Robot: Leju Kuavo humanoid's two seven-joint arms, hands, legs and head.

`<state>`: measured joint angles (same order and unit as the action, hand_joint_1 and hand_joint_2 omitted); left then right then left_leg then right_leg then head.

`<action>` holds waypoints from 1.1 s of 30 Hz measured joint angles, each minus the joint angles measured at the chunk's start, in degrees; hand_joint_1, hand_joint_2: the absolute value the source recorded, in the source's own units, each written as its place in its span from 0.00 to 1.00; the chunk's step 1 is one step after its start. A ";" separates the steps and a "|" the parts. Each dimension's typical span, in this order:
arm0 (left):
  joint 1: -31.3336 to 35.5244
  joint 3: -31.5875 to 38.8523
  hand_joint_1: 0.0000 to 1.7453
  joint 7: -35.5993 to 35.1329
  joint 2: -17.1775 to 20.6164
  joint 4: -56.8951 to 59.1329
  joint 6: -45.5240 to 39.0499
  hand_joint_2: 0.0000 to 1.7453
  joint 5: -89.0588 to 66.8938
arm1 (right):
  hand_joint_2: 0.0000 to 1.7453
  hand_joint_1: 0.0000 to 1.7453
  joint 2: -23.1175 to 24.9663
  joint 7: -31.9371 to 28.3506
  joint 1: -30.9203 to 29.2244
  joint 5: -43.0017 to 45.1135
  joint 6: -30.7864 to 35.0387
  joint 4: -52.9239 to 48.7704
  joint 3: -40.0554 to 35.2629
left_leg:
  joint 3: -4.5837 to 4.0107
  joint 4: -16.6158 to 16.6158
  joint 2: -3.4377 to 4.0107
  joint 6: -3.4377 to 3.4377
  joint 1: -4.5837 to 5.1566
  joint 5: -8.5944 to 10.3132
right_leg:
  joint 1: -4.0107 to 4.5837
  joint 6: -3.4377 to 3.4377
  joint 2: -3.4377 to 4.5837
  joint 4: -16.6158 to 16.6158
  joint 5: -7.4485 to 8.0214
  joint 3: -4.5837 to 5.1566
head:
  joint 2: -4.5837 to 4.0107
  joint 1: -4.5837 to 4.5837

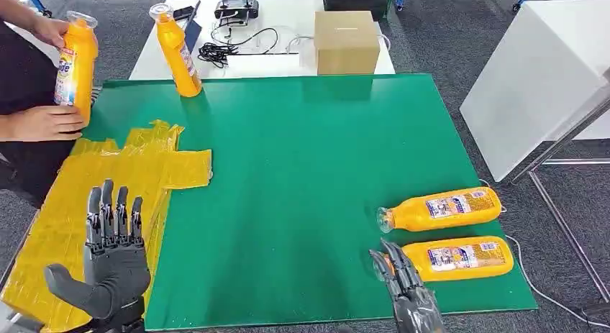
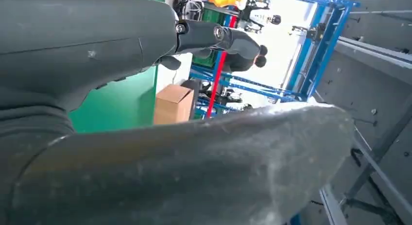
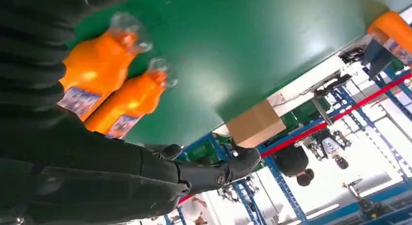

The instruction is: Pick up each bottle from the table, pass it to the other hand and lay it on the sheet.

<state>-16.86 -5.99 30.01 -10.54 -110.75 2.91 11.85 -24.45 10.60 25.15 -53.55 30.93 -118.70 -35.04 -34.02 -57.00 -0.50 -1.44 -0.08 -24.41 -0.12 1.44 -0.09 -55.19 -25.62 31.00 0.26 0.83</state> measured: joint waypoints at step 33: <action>-0.77 -0.87 0.00 -1.12 -0.42 -0.98 2.18 0.00 0.18 | 1.00 0.00 18.32 -33.67 5.23 -12.02 -59.78 -4.57 72.77 | 0.75 0.00 -0.06 -0.24 0.18 -0.40 | -0.18 0.25 0.00 0.04 -0.43 -0.14 | 0.00 0.07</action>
<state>-17.63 -6.86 28.89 -10.95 -111.73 5.09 12.02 -6.13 -23.07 30.38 -65.57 -28.86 -123.27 37.73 -33.27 -57.00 -0.57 -1.67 0.10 -24.80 -0.30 1.69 -0.08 -55.16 -26.05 30.86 0.26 0.90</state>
